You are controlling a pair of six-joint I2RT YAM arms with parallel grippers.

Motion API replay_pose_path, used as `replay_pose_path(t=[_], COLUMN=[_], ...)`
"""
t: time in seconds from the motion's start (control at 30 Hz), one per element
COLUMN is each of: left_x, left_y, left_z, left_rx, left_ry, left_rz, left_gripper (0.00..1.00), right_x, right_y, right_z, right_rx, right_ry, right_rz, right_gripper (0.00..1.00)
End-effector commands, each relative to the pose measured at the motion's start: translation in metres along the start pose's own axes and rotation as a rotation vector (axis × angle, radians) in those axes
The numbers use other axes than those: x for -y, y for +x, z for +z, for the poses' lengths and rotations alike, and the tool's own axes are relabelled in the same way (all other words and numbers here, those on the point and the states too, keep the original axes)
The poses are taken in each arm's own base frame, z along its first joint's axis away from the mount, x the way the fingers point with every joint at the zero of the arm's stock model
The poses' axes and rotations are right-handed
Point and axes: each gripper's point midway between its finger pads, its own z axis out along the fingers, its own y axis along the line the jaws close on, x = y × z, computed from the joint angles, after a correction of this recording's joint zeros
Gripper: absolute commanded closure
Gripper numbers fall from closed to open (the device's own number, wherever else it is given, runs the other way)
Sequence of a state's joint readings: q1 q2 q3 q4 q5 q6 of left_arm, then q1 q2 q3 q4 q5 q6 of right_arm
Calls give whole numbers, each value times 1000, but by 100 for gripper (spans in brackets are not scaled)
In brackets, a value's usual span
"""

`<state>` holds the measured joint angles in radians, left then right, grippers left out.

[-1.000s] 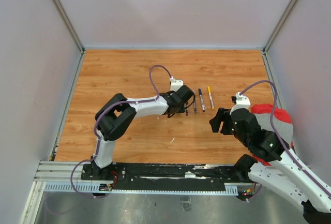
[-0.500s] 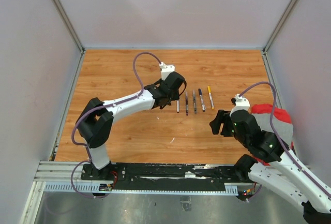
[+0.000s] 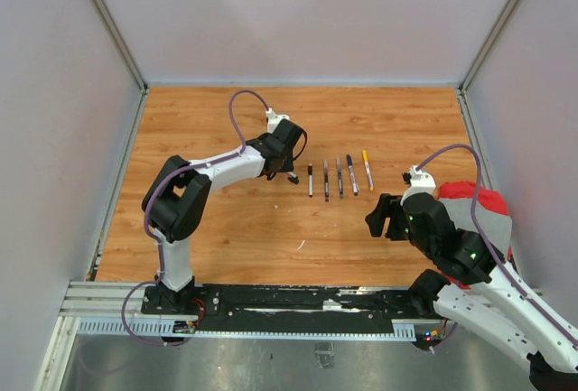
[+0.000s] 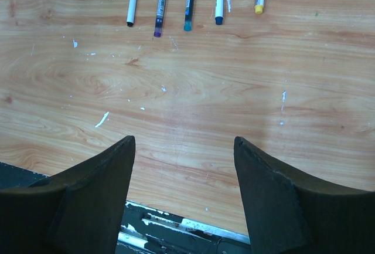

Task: Insert the pens into the pen caps
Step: Adjust the pen at the center of the board.

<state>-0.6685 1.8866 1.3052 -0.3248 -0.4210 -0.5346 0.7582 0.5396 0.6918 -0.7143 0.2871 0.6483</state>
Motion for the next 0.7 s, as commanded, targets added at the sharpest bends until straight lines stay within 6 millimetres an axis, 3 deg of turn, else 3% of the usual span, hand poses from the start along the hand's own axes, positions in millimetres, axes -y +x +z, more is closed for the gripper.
replay_pose_path(t=[0.0,0.4,0.67], left_x=[6,8,10], left_y=[-1,13,13], left_z=[10,29,31], left_rx=[-16,-41,-38], left_ry=[22,-6,3], left_rz=[1,-43,-61], left_gripper=[59,47,47], right_x=[4,6,8], right_y=[5,7,8], right_z=[0,-1,-3], right_rx=[-15,-20,-18], right_ry=[7,12,15], right_rz=[0,-6,-6], right_gripper=[31,30,30])
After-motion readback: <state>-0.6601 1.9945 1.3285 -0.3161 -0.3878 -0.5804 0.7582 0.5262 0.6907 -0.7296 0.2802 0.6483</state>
